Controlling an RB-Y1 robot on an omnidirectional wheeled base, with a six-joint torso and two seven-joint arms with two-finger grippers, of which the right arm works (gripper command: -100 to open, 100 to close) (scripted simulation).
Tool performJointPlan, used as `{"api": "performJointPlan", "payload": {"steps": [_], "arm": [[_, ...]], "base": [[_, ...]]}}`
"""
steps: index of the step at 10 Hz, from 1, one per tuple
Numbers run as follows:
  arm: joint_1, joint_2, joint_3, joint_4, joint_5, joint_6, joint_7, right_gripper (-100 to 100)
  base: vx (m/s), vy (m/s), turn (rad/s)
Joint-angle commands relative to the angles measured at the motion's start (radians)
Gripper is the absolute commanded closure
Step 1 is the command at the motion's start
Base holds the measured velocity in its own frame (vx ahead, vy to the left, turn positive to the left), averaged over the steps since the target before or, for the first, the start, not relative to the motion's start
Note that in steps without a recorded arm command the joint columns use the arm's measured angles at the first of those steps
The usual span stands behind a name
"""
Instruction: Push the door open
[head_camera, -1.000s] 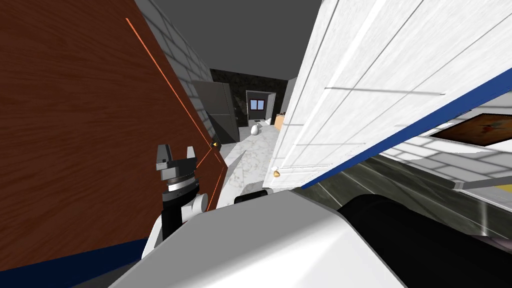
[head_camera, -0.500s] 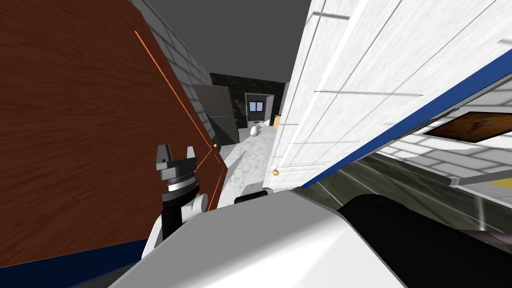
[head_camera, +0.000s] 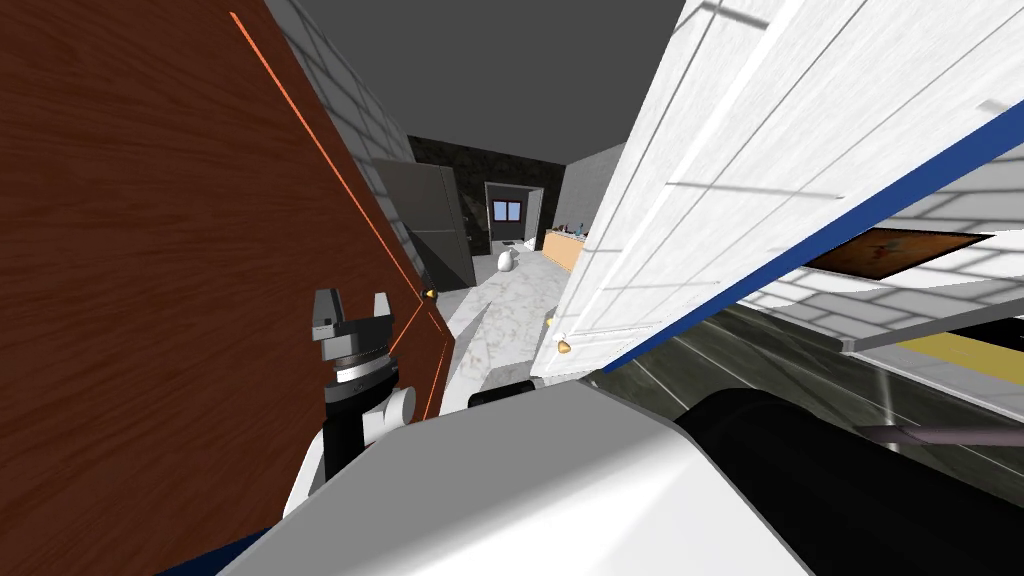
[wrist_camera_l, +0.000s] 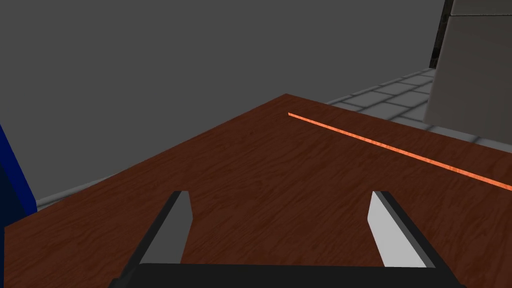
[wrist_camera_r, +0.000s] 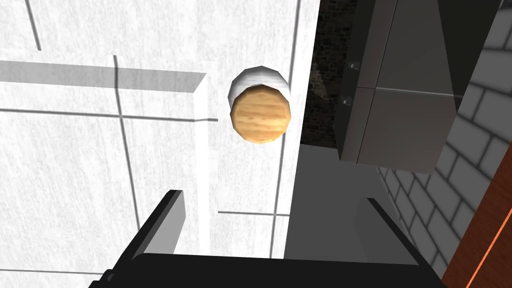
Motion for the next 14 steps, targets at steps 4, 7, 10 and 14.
{"api": "performJointPlan", "payload": {"steps": [4, 7, 10, 14], "arm": [[-0.022, -0.054, -0.004, -0.004, -0.01, 0.035, -0.007, -100], [-0.038, -0.039, -0.008, -0.008, -0.017, 0.061, -0.012, -100], [-0.04, -0.032, -0.007, -0.01, -0.017, 0.064, -0.012, 100], [-0.04, -0.032, -0.007, -0.01, -0.017, 0.064, -0.012, 100]], "base": [[0.161, 0.007, 0.034], [0.201, 0.008, 0.035], [0.084, 0.002, 0.011], [-0.022, -0.001, -0.001]]}}
